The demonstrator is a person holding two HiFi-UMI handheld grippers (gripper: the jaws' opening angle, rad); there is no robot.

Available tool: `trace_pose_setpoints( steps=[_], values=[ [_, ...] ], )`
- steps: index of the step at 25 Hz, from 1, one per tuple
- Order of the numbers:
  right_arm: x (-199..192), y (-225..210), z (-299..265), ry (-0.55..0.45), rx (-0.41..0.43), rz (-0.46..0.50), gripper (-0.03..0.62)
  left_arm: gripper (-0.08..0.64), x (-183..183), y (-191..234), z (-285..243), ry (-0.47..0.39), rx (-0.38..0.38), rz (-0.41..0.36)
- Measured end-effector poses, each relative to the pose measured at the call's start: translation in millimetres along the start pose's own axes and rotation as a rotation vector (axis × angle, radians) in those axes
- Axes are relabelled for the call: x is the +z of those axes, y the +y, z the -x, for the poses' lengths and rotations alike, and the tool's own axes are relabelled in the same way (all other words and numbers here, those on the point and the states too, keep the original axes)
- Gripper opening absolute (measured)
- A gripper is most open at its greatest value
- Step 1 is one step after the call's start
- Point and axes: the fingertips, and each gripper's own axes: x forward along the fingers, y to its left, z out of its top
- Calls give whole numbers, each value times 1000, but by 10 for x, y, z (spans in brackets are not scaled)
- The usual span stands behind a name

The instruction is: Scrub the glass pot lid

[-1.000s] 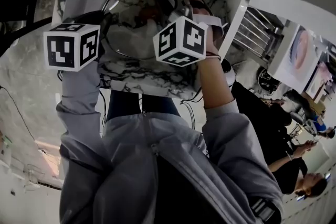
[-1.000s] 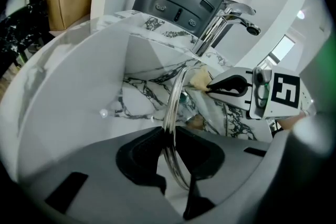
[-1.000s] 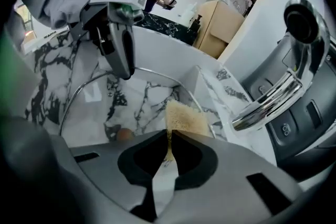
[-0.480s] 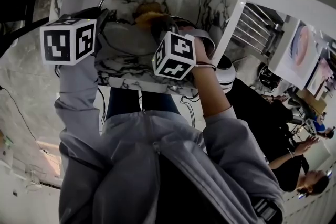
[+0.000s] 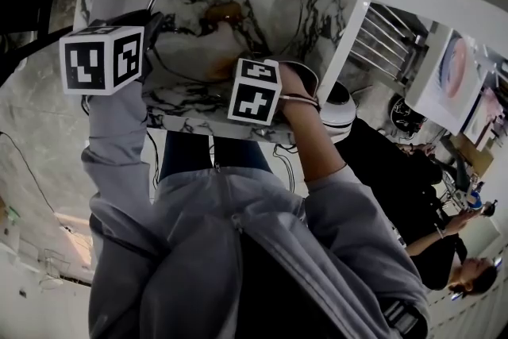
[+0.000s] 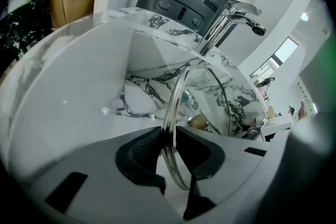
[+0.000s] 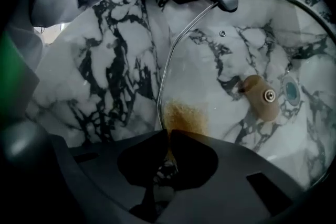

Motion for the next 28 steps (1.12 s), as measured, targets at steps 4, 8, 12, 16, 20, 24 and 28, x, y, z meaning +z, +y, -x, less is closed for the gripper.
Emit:
trace_pose_setpoints(
  steps=[4, 8, 12, 16, 20, 24, 28],
  values=[
    [-5, 18, -10, -4, 23, -28, 41, 97, 0, 8, 1, 0, 3, -1],
    [73, -56, 143, -71, -50, -40, 41, 98, 0, -4, -2, 1, 2, -5],
    [236, -471, 646, -235, -310, -144, 41, 98, 3, 1, 2, 1, 2, -7],
    [251, -1037, 1299, -360, -674, -257, 41, 98, 19, 10, 8, -7, 5, -12],
    [168, -1384, 1647, -420, -888, -323, 41, 98, 10, -3, 7, -3, 5, -12],
    [105, -1575, 1707, -433, -969, -355, 41, 98, 6, -6, 4, 1, 3, -11],
    [83, -1699, 1590, -433, -957, -384, 41, 97, 14, 0, 2, -2, 2, -14]
  ],
)
